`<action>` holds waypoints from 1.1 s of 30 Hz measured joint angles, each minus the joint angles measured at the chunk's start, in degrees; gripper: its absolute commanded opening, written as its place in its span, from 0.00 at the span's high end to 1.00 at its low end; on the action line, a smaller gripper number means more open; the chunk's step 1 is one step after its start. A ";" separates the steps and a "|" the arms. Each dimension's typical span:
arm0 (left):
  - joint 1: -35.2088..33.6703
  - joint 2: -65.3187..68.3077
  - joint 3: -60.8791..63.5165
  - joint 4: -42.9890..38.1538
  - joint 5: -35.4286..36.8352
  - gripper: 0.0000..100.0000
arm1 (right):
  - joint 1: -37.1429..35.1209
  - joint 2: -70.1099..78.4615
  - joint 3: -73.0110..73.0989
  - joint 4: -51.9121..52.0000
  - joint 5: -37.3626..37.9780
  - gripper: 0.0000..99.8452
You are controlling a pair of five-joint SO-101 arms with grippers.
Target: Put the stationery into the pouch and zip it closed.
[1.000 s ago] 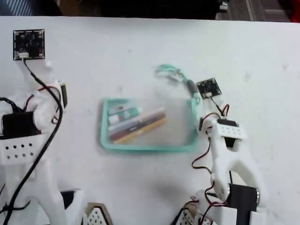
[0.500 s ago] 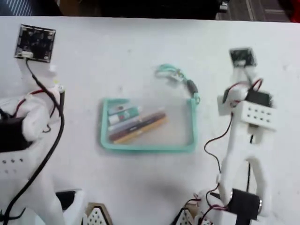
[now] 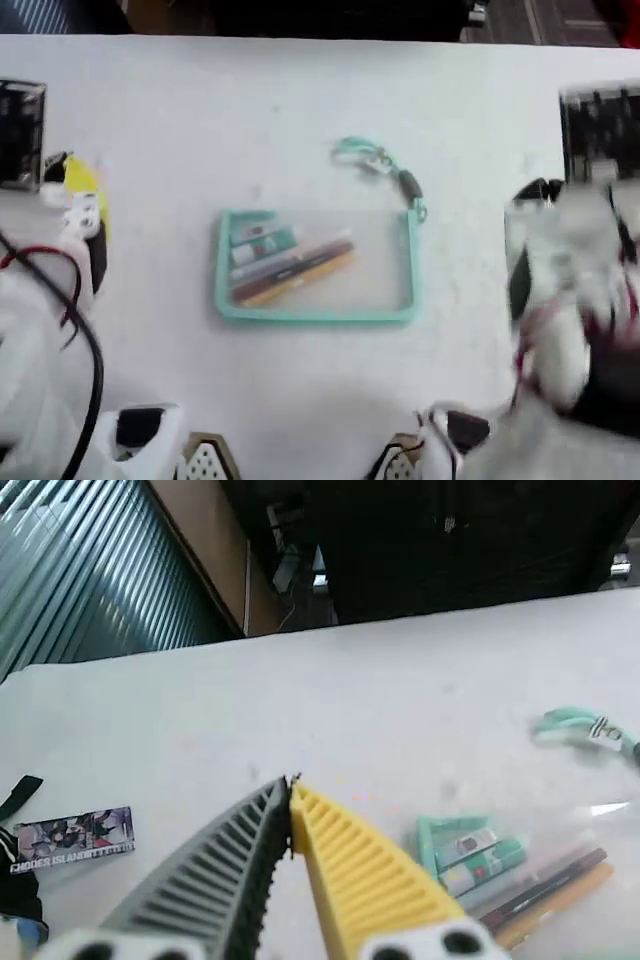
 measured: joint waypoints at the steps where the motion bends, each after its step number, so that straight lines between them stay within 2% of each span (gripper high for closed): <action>1: 0.44 0.00 -2.02 0.79 0.62 0.98 | -1.49 -2.73 0.00 0.00 0.00 0.98; 6: 2.20 -2.37 -12.13 2.20 5.01 0.98 | -9.85 -18.11 -0.26 0.18 0.09 0.98; 9: 2.11 -7.38 -15.38 2.20 6.24 0.98 | -12.48 -27.08 -0.79 0.18 0.09 0.98; 13: 4.22 -18.64 -16.18 2.20 6.33 0.98 | -13.80 -36.48 -0.88 0.18 0.00 0.98; 18: 7.03 -34.64 -14.24 2.02 2.29 0.98 | -13.71 -44.40 1.41 0.18 -2.90 0.98; 22: 7.38 -44.13 -4.22 1.67 1.67 0.98 | -13.98 -48.88 9.76 0.18 -8.97 0.98; 25: 7.38 -50.81 6.51 -0.35 1.67 0.98 | -13.89 -52.04 16.97 0.18 -10.20 0.98; 30: 7.38 -64.09 28.22 -14.15 -2.20 0.98 | -13.80 -55.56 27.08 -2.99 -10.64 0.98; 33: 7.38 -66.02 41.85 -22.59 -3.87 0.98 | -13.89 -57.49 32.53 -5.80 -10.64 0.97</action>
